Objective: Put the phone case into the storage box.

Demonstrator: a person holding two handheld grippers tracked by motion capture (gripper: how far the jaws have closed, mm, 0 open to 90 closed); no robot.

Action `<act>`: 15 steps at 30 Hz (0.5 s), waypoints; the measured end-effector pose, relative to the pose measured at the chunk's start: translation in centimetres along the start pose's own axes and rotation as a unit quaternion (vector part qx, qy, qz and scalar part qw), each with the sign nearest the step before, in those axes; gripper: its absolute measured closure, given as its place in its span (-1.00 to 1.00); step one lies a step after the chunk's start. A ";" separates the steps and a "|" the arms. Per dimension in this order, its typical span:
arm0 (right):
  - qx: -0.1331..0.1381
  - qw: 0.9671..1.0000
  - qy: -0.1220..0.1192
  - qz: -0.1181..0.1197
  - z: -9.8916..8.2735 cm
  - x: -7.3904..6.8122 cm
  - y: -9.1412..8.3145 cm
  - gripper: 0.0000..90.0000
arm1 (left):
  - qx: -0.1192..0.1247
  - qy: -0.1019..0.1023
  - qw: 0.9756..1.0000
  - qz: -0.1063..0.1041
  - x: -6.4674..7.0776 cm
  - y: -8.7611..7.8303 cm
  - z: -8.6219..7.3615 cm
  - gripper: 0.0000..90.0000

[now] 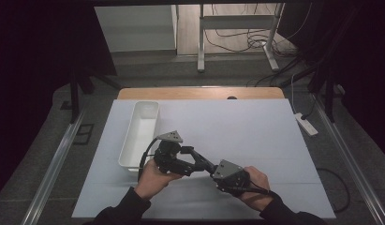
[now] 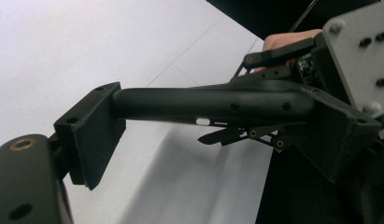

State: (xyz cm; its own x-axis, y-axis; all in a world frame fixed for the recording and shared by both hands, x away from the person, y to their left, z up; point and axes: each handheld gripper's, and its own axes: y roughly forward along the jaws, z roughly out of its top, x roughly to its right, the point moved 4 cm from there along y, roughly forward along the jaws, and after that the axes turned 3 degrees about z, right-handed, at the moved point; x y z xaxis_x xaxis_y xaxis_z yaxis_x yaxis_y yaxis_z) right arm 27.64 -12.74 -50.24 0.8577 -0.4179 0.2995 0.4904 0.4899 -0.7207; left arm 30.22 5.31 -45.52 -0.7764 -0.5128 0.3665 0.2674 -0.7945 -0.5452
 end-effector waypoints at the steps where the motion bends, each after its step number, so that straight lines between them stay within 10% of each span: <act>1: 0.000 1.000 -0.005 -0.002 0.0 0.0 0.0 0.56 | 0.002 -0.005 1.000 -0.002 0.0 0.0 0.0 -0.69; 15: 0.005 1.000 0.004 -0.016 0.1 0.5 -0.6 0.88 | 0.017 -0.011 1.000 -0.006 -0.5 -0.2 0.1 -0.70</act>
State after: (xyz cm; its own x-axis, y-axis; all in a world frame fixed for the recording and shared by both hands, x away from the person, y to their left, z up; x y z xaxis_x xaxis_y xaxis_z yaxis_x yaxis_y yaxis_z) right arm 27.81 -13.13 -49.59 0.8405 -0.4394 0.3169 0.5186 0.4834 -0.7053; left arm 30.58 5.68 -45.55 -0.7669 -0.5103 0.3890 0.2779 -0.8106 -0.5155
